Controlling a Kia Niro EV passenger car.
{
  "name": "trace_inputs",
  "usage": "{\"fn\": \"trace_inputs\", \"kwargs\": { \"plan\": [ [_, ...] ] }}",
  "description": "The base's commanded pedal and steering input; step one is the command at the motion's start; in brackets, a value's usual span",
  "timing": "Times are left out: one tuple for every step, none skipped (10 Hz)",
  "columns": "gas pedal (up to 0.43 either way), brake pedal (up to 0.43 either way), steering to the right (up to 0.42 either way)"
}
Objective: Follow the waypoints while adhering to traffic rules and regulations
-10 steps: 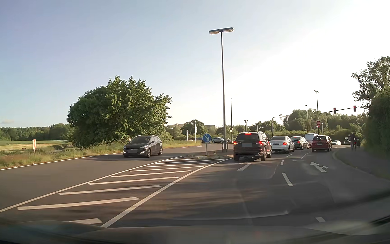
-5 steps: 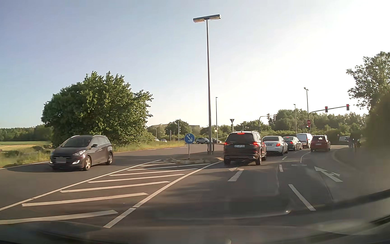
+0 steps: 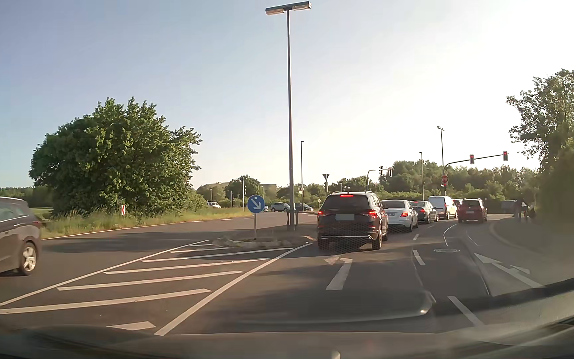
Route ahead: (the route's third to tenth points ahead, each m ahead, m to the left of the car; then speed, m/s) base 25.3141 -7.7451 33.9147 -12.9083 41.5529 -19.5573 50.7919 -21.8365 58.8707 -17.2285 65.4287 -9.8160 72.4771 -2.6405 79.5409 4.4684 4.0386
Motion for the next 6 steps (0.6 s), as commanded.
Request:
{"fn": "trace_inputs", "kwargs": {
  "plan": [
    [0.000,0.146,0.084],
    [0.000,0.146,0.084],
    [0.000,0.152,0.084],
    [0.000,0.159,0.084],
    [0.000,0.171,0.084],
    [0.000,0.177,0.084]
  ]
}}
